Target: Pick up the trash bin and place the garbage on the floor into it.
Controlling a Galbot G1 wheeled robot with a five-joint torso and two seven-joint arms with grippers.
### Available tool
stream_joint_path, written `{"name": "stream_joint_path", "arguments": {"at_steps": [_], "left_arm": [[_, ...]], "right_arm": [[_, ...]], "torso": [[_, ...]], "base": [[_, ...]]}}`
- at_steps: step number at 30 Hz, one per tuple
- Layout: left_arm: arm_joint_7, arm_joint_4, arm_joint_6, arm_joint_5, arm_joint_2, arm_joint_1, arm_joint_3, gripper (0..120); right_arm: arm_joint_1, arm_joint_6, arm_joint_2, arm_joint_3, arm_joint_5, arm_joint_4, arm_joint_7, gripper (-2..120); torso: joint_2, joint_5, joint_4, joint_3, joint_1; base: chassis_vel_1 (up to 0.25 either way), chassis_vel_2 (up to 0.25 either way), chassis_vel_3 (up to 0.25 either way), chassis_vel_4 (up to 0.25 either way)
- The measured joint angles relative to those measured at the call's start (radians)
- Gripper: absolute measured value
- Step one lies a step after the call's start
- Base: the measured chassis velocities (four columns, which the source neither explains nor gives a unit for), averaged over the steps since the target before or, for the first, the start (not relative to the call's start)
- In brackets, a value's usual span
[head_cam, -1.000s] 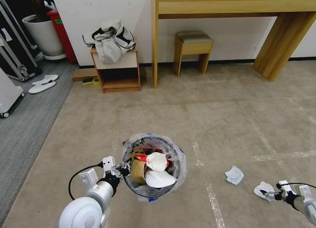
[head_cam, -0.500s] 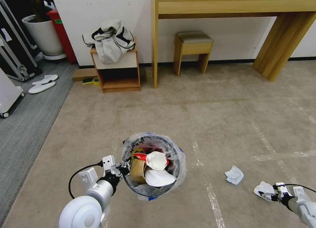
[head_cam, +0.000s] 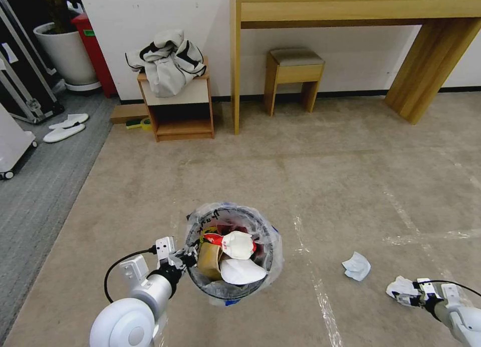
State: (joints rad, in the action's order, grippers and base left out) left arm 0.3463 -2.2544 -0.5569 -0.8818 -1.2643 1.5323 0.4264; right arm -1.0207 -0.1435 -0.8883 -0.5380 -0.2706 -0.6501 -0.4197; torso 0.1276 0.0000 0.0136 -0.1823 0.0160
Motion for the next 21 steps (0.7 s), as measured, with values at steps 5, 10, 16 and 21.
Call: {"name": "stream_joint_path", "arguments": {"at_steps": [5, 10, 16, 21], "left_arm": [[-0.002, 0.002, 0.001, 0.0, 0.003, -0.001, 0.002, 1], [-0.004, 0.004, 0.002, 0.001, 0.002, -0.001, 0.0, 1], [-0.006, 0.004, 0.003, 0.001, 0.005, 0.0, 0.001, 1], [-0.008, 0.002, 0.004, 0.001, 0.008, 0.005, 0.005, 1]], "right_arm": [[-0.006, 0.0, 0.0, -0.009, 0.007, -0.001, -0.001, 89], [-0.005, -0.006, -0.009, -0.013, 0.011, -0.004, 0.008, 69], [0.002, -0.012, -0.019, -0.014, 0.012, -0.001, 0.019, 52], [0.007, -0.017, -0.026, -0.015, 0.013, -0.002, 0.024, 30]], "torso": [[0.0, 0.0, 0.0001, 0.0, 0.0], [0.0, 0.0, 0.0, 0.0, 0.0], [0.0, 0.0, 0.0, 0.0, 0.0], [0.0, 0.0, 0.0, 0.0, 0.0]], "base": [[0.0, 0.0, 0.0, 0.0], [0.0, 0.0, 0.0, 0.0], [0.0, 0.0, 0.0, 0.0], [0.0, 0.0, 0.0, 0.0]]}}
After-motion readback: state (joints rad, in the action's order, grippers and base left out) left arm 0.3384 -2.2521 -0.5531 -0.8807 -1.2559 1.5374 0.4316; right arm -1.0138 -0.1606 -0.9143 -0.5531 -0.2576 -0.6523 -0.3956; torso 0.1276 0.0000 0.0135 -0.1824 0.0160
